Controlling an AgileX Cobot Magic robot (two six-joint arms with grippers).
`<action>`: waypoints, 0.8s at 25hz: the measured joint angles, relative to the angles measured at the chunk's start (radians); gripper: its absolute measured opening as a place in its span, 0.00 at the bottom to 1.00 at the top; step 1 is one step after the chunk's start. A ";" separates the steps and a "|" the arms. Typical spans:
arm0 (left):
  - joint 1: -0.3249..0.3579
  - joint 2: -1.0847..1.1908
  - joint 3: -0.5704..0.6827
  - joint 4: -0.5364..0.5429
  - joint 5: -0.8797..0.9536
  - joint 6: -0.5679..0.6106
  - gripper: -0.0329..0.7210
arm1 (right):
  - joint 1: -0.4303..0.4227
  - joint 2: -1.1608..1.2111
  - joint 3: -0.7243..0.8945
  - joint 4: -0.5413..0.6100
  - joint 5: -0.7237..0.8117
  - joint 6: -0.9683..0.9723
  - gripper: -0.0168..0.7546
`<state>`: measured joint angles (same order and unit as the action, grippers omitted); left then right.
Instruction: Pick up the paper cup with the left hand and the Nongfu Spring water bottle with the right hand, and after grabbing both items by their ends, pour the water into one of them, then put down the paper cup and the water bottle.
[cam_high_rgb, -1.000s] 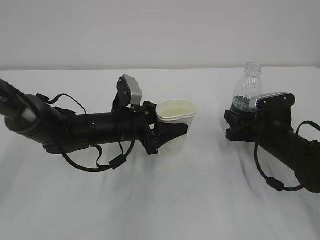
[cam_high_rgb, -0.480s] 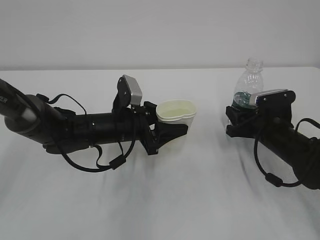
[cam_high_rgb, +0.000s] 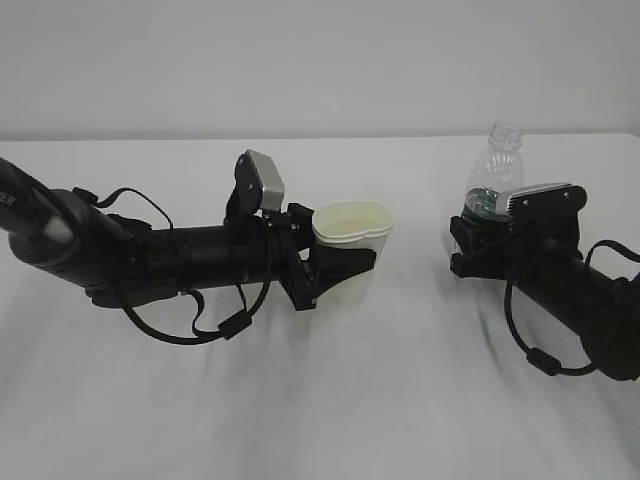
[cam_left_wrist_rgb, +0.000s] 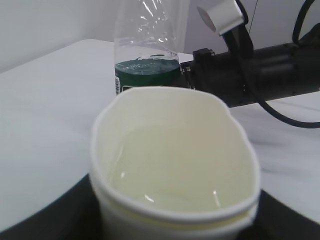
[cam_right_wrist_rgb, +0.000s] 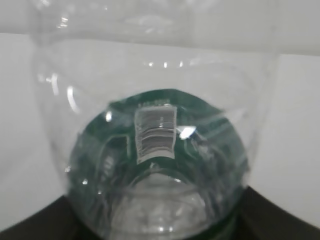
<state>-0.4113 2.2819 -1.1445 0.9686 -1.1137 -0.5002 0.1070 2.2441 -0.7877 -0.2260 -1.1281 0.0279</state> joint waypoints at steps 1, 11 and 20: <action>0.000 0.000 0.000 0.000 0.000 0.000 0.61 | 0.000 0.002 0.000 0.000 0.000 0.000 0.52; 0.000 0.000 0.000 0.000 0.000 0.000 0.61 | 0.000 0.025 -0.004 0.002 -0.025 -0.002 0.56; 0.000 0.000 0.000 0.000 0.000 0.000 0.61 | 0.000 0.027 -0.004 0.002 -0.024 -0.002 0.77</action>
<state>-0.4113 2.2819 -1.1445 0.9691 -1.1137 -0.5002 0.1070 2.2711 -0.7916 -0.2243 -1.1525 0.0263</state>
